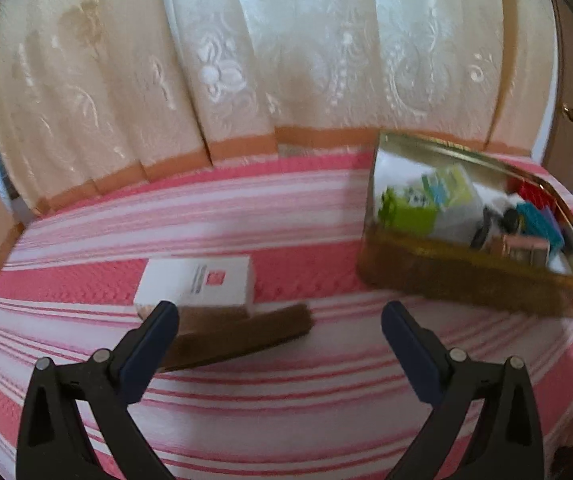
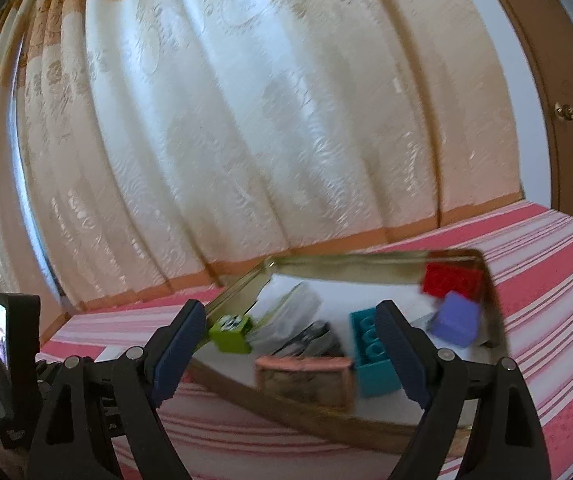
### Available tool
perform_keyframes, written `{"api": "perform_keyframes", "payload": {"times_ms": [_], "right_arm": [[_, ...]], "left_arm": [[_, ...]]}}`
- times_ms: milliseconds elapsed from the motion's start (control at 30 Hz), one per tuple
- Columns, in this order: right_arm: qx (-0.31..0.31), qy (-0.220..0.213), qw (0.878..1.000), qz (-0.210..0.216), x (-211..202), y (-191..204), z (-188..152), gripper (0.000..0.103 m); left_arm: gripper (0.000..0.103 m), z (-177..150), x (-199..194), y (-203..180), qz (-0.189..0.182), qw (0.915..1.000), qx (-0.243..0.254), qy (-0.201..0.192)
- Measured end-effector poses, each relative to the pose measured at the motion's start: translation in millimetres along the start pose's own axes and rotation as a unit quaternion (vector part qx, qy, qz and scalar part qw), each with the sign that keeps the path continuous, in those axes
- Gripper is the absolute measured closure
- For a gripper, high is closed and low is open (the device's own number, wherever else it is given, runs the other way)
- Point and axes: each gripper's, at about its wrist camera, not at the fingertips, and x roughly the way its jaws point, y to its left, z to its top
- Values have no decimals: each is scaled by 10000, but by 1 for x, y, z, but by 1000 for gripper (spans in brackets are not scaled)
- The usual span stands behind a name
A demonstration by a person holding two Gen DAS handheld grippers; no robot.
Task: Organize rigid objects
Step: 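Withdraw both tools from the tray toward the brown stick and white box, then grasp the dark brown stick with the left tool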
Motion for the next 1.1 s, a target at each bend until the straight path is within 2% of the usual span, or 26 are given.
{"api": "perform_keyframes", "payload": {"times_ms": [133,400,433,467,533,633,767,833,933,1033,1100], "right_arm": [[-38,180,9998,117,7,12,-4,15],[-132,375,9989,258,14,25,-7,15],[-148,380,9988,261,14,25,-7,15],[-165,384,9988,266,14,26,-7,15],[-193,386,9987,275,14,27,-7,15],[-248,372,9986,296,13,29,-8,15],[-347,404,9981,312,14,33,-8,15],[-378,428,9979,306,15,35,-8,15],[-412,448,9977,288,15,36,-8,15],[-413,431,9978,274,15,36,-8,15],[-429,457,9976,289,15,36,-8,15]], "left_arm": [[0,-3,12,25,-273,9991,18,312],[3,-1,30,32,-505,9960,234,703],[9,-1,32,33,-549,9953,212,769],[11,-1,33,34,-530,9952,204,800],[23,-2,31,33,-381,9961,253,756],[37,-7,23,29,-390,9960,408,690],[48,-11,17,26,-435,9958,468,656],[63,-12,16,26,-552,9951,482,666],[69,-12,12,30,-666,9945,399,706],[69,-14,9,38,-1152,9886,165,952],[68,-13,10,39,-1088,9896,148,933]]}}
